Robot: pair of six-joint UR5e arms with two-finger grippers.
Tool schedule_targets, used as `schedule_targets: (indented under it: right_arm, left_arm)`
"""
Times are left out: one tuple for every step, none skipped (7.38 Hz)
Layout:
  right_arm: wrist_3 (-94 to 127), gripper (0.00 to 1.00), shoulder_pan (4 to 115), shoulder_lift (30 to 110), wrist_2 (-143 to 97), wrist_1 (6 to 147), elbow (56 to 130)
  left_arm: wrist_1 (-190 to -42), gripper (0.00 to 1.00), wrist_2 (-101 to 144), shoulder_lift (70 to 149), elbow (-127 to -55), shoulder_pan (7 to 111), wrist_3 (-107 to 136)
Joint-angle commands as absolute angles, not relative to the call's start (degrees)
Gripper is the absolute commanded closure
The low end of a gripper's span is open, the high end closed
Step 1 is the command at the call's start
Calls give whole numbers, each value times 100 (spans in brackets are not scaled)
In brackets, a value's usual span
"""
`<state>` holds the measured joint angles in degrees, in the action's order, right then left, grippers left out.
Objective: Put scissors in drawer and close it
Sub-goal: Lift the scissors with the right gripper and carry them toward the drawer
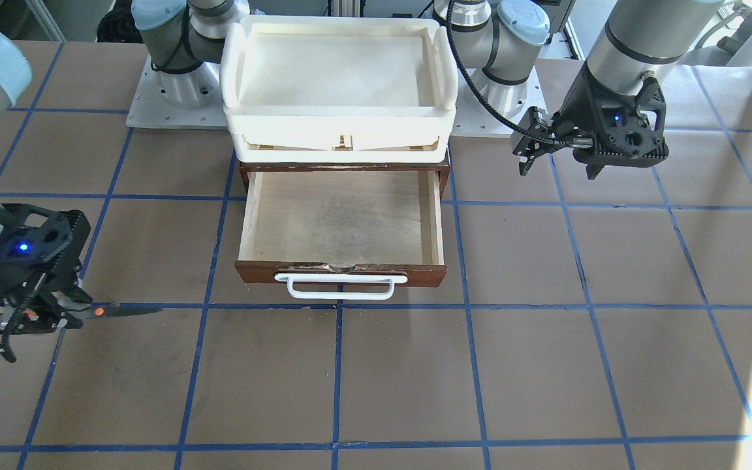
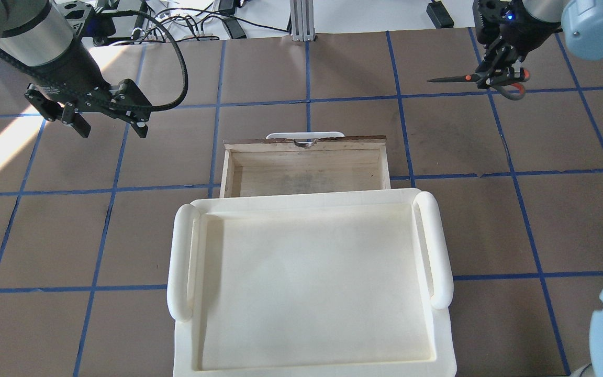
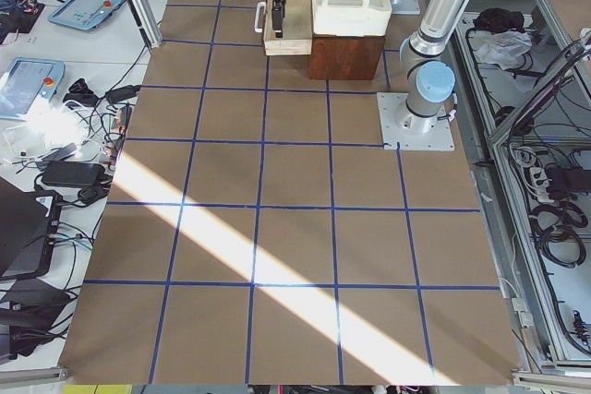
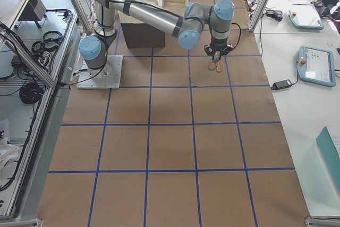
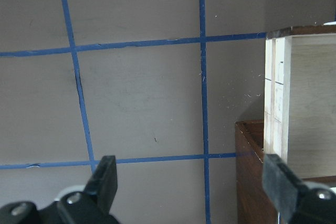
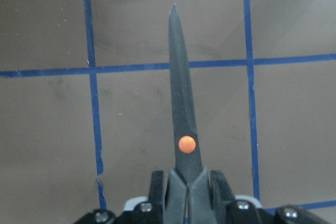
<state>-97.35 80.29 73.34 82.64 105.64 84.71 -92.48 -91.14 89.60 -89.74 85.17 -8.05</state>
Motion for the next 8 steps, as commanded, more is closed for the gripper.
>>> schedule_targets:
  right_arm:
    - [-8874, 100, 8978, 7444, 8262, 10398, 8499]
    - [-8477, 100, 9417, 7444, 8340, 10380, 8508]
    - [-8212, 100, 9822, 7436, 8350, 10493, 8569]
    - [-7931, 100, 10122, 7436, 8324, 10494, 8578]
    - [-7641, 100, 10395, 7418, 8323, 10503, 8596]
    - [-7324, 100, 10632, 7383, 8315, 10625, 8596]
    - [-7278, 100, 10791, 7322, 8341, 10678, 8596]
    - [-7103, 100, 10993, 7313, 8358, 10661, 8604]
  left_arm:
    - [-9255, 0, -9114, 8965, -8974, 8517, -809]
    - [-9246, 0, -9114, 8974, -8974, 8517, -809]
    - [-9255, 0, -9114, 8974, -8974, 8517, -809]
    - [-9246, 0, -9114, 8974, -8974, 8517, -809]
    - [-9255, 0, -9114, 8974, -8974, 8517, -809]
    - [-9255, 0, -9114, 8974, -8974, 8517, -809]
    - [-9246, 0, -9123, 8974, -8974, 8517, -817]
    - [-9255, 0, -9123, 8965, -8974, 8517, -835]
